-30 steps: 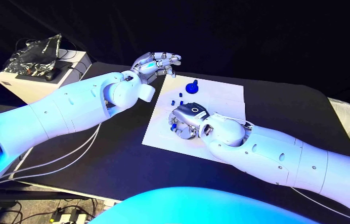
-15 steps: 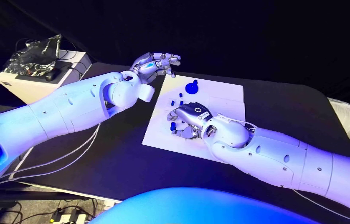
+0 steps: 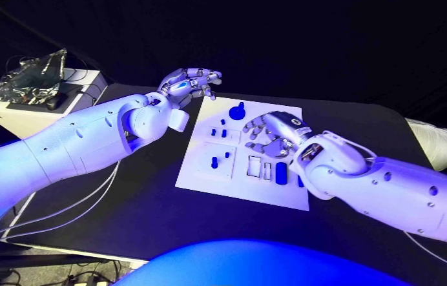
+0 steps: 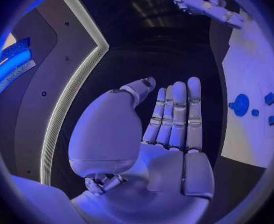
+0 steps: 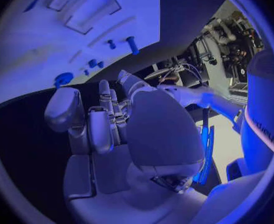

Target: Assemble the parts on the task board

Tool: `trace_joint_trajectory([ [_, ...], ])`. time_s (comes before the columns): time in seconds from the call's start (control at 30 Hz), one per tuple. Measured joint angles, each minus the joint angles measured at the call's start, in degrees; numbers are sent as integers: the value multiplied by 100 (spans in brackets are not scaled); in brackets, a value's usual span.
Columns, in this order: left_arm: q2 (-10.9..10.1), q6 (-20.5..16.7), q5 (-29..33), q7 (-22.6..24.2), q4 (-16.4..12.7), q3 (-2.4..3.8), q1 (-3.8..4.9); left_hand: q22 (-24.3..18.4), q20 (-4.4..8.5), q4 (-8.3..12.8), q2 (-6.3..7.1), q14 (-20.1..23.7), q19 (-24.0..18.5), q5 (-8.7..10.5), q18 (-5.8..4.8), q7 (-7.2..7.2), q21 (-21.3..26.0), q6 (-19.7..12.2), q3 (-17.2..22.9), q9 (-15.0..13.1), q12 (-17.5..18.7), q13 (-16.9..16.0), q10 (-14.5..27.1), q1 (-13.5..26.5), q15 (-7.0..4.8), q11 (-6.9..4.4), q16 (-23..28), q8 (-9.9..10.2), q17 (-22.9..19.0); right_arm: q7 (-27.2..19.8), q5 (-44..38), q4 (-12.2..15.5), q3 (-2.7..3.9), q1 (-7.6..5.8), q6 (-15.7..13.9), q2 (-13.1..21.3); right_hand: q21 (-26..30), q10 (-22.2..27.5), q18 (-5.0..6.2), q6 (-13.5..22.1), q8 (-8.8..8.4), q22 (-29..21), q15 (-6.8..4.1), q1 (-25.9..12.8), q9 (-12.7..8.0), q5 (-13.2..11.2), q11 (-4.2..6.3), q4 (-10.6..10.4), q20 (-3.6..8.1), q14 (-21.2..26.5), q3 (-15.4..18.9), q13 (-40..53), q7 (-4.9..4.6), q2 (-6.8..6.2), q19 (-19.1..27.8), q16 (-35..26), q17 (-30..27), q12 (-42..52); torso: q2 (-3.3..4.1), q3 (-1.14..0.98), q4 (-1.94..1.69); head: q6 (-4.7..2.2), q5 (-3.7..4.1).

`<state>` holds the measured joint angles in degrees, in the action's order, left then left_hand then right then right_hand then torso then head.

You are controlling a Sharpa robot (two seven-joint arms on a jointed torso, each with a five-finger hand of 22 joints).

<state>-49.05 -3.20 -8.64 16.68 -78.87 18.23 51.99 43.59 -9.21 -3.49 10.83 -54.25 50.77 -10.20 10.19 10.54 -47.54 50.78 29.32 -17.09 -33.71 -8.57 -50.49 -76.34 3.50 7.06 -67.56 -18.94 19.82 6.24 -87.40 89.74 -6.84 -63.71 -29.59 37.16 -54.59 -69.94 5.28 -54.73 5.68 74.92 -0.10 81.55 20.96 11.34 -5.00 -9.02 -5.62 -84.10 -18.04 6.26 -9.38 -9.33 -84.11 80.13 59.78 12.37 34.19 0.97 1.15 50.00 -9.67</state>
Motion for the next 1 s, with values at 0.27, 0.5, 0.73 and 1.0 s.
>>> trace_joint_trajectory([
  [0.27, -70, 13, 1, -3, -2, 1, -28, 0, 0, 0, 0, 0, 0, 0, 0, 0, 0, 0, 0, 0, 0, 2, 0, 0, 0, 0, 0, 0, 0, 90, 1832, 727, 14, -405, 236, 1329, -1206, -1016, -101, -184, 757, 3, -247, -558, 571, 374, 345, -535, 234, 15, -299, 5925, 313, -14, 10, 350, 788, 5514, -34, -45, 93, 0, 212],
  [0.5, -118, 26, -4, 0, -60, -4, -186, -7, 0, 0, 0, 0, 0, 0, 0, 0, 23, 0, 0, 0, 0, 2, 0, 0, 0, 0, 0, 0, 0, 795, 2573, 1012, -2, -481, 888, 1934, -2324, -1409, -227, 10, 1209, 3, -247, -1081, 1105, 550, 358, -750, 234, 15, -56, 6870, 307, 48, 10, 797, 1519, 7732, -82, -103, 170, 0, 493],
  [0.73, -122, 38, -46, 24, -111, -1, -244, -7, 0, 0, 0, 0, 0, 0, 0, 0, 22, 0, 0, 0, 0, 1, 0, 0, 0, 0, 0, 0, -1, 1795, 2745, 1023, -55, -480, 1493, 1951, -2606, -1409, -314, 25, 1361, 2, -247, -1694, 1351, 673, 358, -772, 234, 16, 314, 6869, 351, 29, 10, 855, 1520, 7752, -124, -142, 220, 0, 643],
  [1.0, -89, 69, -99, 46, -162, -1, -264, -14, 0, 0, 0, 0, 0, 0, 0, 0, 22, 0, 0, 0, 0, 7, 0, 0, 0, 0, 22, 0, -1, 2554, 2846, 845, -119, -413, 1703, 1471, -2708, -1409, -314, 55, 1453, 2, -268, -2101, 1526, 852, 399, -777, 275, -5, 618, 6868, 381, 70, 11, 875, 1519, 7752, -141, -157, 242, -1, 703],
])
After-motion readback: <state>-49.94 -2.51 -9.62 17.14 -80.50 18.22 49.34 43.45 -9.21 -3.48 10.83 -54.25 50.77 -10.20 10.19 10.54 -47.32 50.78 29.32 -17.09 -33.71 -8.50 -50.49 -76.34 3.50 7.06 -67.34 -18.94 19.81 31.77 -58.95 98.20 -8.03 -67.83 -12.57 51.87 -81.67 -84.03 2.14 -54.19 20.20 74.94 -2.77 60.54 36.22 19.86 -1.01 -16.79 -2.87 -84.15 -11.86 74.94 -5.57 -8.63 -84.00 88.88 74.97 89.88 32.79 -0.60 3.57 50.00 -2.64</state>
